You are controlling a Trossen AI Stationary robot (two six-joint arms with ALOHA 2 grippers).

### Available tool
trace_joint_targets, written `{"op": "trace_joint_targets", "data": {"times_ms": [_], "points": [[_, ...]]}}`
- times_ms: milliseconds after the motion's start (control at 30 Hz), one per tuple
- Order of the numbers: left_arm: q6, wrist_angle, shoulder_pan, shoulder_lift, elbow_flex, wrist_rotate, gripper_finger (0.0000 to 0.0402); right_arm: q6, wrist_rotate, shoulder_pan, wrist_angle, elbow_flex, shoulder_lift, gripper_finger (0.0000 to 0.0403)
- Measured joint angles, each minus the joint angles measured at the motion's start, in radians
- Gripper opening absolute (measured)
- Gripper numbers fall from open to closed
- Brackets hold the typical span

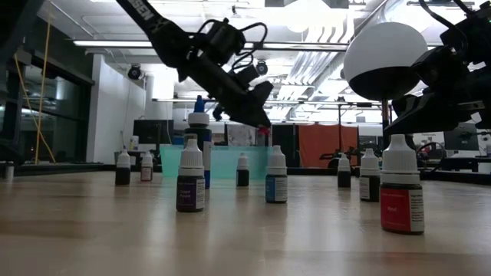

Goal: Pick & Place food coloring
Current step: Put the big pink food coloring bottle into the blue transparent bin

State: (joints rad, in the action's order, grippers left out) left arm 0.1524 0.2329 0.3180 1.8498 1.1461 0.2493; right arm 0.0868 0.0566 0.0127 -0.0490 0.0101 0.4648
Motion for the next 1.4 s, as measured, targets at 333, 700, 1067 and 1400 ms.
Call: {"op": "trace_joint_targets", "data": {"times_ms": [333,700,1067,1400], "points": [[-0.017,-0.003,0.017,0.052,0.032,0.011,0.0095,0.000,0.000,0.000,0.000,0.000,0.000,0.0000],[-0.017,0.007,0.052,0.053,0.032,0.053,0.0095,0.000,0.000,0.000,0.000,0.000,0.000,0.0000],[-0.016,0.013,0.055,0.055,0.032,0.022,0.0095,0.000,0.000,0.000,0.000,0.000,0.000,0.0000],[-0.017,0.064,0.047,0.102,0.032,-0.037,0.0095,0.000,0.000,0.000,0.000,0.000,0.000,0.0000]]}}
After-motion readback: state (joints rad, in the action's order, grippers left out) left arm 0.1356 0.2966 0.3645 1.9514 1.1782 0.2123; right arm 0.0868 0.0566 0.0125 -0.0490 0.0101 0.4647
